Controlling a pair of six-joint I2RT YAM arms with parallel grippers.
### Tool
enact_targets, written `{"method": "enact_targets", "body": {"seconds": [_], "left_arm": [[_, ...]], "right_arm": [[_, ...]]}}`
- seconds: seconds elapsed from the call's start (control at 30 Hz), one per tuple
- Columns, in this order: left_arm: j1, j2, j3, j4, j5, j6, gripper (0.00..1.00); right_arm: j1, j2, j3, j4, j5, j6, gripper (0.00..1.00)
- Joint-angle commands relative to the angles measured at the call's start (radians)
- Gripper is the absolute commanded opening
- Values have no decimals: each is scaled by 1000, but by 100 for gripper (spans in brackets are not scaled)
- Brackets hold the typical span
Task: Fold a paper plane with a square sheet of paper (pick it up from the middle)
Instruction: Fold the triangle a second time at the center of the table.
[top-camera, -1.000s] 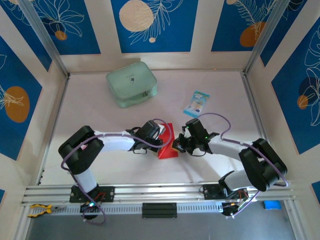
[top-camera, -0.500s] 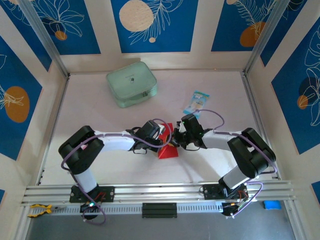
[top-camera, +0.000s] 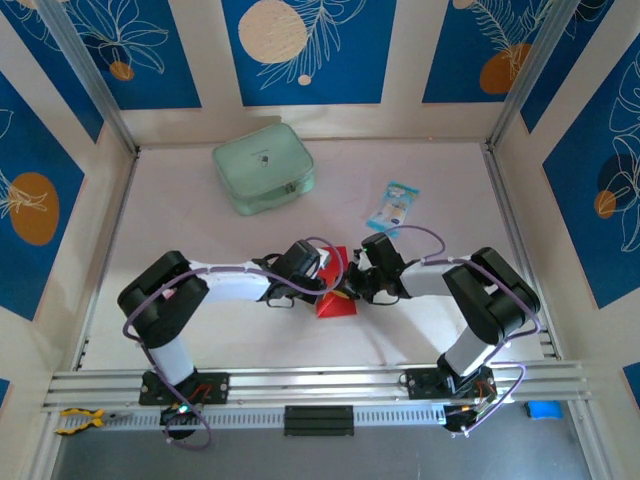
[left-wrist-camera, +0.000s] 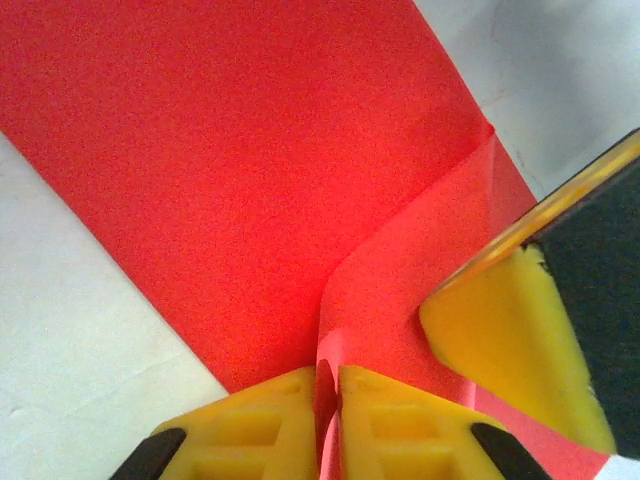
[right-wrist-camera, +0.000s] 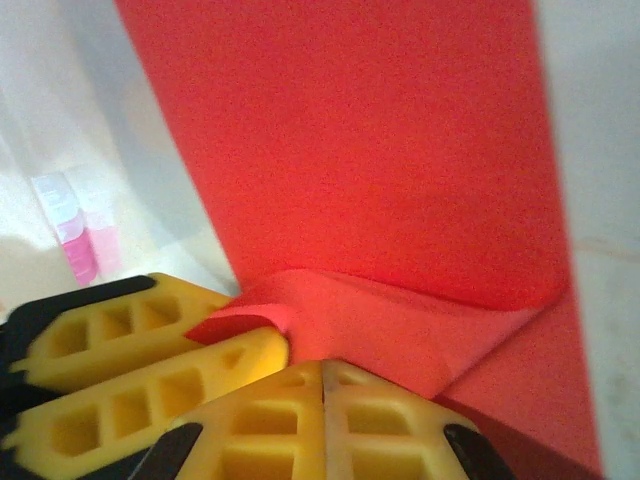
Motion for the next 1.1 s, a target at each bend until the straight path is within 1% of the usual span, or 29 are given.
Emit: {"method": "enact_targets", "body": {"seconds": [0.0, 0.13, 0.33, 0.53, 0.63, 0.77, 0.93, 1.07], "left_arm": [[10, 39, 2, -49, 14, 21, 13], [10, 42, 3, -50, 16, 21, 13], [9, 44, 3, -55, 19, 21, 13], [9, 43, 4, -60, 18, 23, 13], [11, 40, 4, -60, 17, 21, 13], [10, 35, 1, -64, 15, 23, 13], [11, 34, 0, -68, 13, 24, 13], [11, 34, 2, -70, 14, 25, 13]], "right_arm": [[-11, 15, -36, 13, -11, 10, 0], [-20, -10, -27, -9, -10, 4, 0], [-35, -60, 37, -62, -9, -27, 0], [-50, -22, 44, -86, 20, -46, 0], [-58, 11, 6, -63, 44, -43, 0], [-89, 54, -49, 28, 1, -14, 0], [-91, 5, 2, -33, -9, -35, 0], [-110, -48, 42, -81, -8, -64, 0]]}}
